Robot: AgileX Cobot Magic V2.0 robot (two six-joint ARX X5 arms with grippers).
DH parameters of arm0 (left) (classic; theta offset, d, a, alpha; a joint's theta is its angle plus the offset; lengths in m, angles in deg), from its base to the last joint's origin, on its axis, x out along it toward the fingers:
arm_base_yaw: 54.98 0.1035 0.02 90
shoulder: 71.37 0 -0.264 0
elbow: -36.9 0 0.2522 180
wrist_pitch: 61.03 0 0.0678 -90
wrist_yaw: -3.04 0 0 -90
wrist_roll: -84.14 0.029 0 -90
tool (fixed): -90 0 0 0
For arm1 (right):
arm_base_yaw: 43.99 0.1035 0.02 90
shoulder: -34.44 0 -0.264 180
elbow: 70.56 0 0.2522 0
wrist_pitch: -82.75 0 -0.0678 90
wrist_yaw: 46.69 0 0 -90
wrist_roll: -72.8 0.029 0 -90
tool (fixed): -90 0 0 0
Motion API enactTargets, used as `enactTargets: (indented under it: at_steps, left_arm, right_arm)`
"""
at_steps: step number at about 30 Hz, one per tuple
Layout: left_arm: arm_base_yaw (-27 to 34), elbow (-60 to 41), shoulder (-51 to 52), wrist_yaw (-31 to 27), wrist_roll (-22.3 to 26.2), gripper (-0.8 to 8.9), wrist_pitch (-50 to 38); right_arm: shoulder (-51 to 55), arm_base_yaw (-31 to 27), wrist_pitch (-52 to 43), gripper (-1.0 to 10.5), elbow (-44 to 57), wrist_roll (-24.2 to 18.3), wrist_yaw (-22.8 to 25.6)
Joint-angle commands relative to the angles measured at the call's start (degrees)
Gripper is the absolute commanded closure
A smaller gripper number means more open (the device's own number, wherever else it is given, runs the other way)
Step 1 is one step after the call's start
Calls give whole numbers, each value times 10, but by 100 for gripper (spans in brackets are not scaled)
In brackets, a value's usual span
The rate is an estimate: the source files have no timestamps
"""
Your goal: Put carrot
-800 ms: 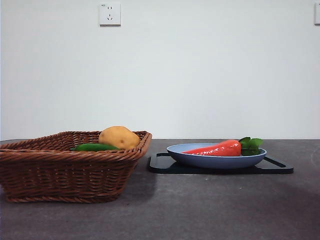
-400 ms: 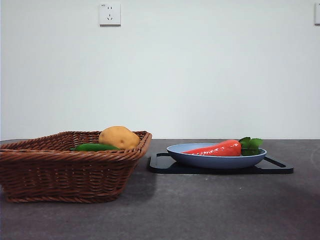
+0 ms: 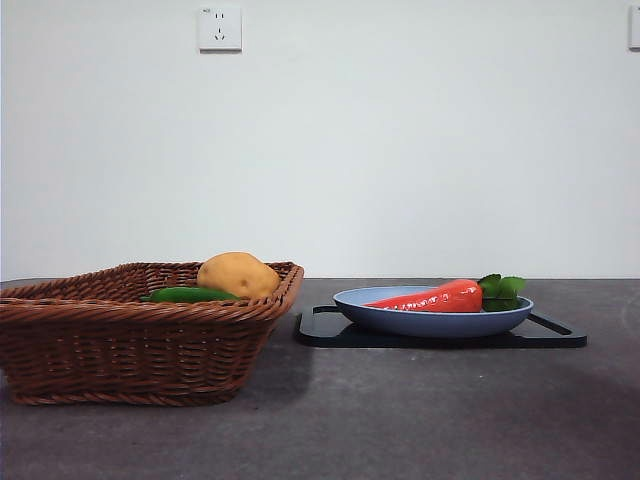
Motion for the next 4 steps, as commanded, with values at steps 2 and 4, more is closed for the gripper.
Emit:
enactTargets:
  at_steps: [2, 4]
  left_arm:
    - [2, -6, 2, 1, -3, 805, -5]
    - [2, -6, 2, 1, -3, 805, -5]
  right_arm:
    - [2, -2, -5, 943, 4, 6, 1]
    - [2, -2, -5, 943, 4, 6, 1]
